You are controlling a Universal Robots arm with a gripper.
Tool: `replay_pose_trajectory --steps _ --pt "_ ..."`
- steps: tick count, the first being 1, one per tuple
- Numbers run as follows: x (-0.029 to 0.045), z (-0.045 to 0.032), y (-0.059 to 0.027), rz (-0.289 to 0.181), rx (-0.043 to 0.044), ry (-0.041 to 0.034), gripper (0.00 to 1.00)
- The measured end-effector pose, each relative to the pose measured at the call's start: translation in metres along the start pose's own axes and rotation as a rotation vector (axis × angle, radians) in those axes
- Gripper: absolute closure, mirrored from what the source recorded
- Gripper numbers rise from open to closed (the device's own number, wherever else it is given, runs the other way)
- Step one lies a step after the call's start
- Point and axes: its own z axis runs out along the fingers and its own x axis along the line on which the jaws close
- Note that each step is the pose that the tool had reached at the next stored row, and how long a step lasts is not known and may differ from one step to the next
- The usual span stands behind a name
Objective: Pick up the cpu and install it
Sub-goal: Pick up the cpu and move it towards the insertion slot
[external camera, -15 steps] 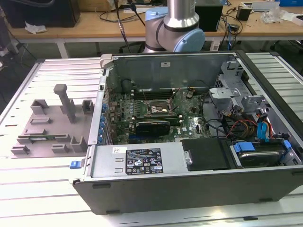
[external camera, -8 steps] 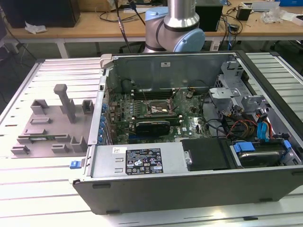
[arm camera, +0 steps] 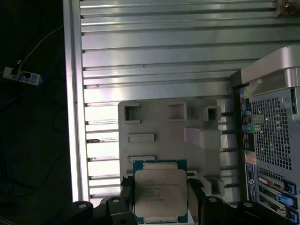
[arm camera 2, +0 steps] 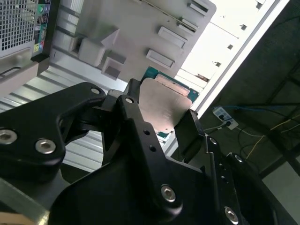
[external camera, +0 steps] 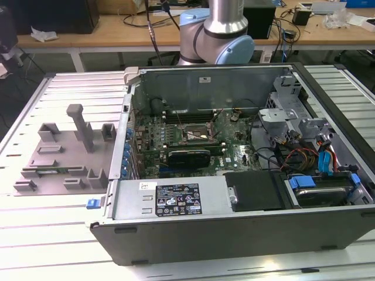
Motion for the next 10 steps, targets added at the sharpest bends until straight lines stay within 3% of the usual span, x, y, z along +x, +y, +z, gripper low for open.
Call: replay_pose_trajectory --steps 5,10 --pt "-0.0128 0.0004 0.0008 0.0 0.0 0.0 0.45" --pt "-0.0306 0.0011 0.0019 0.0 0.0 0.0 0.45"
